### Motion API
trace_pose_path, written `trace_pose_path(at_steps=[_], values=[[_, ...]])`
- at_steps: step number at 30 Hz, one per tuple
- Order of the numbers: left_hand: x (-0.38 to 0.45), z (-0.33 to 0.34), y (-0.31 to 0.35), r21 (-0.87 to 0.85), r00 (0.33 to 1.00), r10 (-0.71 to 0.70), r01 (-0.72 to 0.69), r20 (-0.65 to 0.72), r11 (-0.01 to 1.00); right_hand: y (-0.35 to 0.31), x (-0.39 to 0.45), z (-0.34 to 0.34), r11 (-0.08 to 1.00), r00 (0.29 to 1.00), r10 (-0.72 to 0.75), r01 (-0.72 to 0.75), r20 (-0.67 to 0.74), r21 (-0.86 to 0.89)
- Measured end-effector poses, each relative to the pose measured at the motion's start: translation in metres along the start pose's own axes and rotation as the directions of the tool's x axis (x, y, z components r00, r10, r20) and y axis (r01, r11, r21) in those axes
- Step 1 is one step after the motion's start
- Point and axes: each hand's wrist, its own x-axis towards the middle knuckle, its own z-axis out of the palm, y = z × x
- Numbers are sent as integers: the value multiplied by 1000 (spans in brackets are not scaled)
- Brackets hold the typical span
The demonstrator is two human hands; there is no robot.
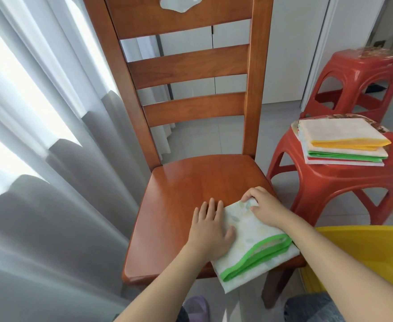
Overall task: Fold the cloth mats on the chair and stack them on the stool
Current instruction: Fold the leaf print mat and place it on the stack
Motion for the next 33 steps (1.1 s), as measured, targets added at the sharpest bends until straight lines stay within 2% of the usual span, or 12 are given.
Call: trace_pose_path(at_steps=[2,4,7,10,13,16,21,24,27,30,33], values=[[-3,14,2,34,1000,20,-20,-9,999,0,-6,7,993,999,-37,33,-30,-113],[-4,18,1,30,999,14,-13,-41,999,1,-16,11,951,997,-49,31,-51,-307],[-6,17,1,23,997,20,-18,-70,1000,3,-41,17,847,995,-93,93,27,-523],[-6,16,-1,34,996,41,-39,-75,999,11,-59,16,779,991,-102,132,84,-613],[-9,13,-6,61,985,157,-153,-75,986,24,-63,7,814,997,-29,66,73,-577],[-19,9,-17,35,941,322,-320,-107,947,27,-66,4,822,998,36,-3,46,-570],[-44,0,-33,-28,895,446,-446,11,895,12,-81,10,852,983,53,-138,-178,-506],[-62,1,-33,-22,870,468,-471,156,882,10,-99,15,858,953,87,-219,-289,-465],[-71,1,-27,-3,864,450,-462,227,887,8,-116,15,876,958,144,-240,-248,-418],[-78,-3,-16,43,877,401,-426,263,904,6,-130,16,912,959,203,-259,-199,-318],[-89,4,0,168,902,360,-403,237,900,4,-142,22,956,941,250,-277,-227,-95]])
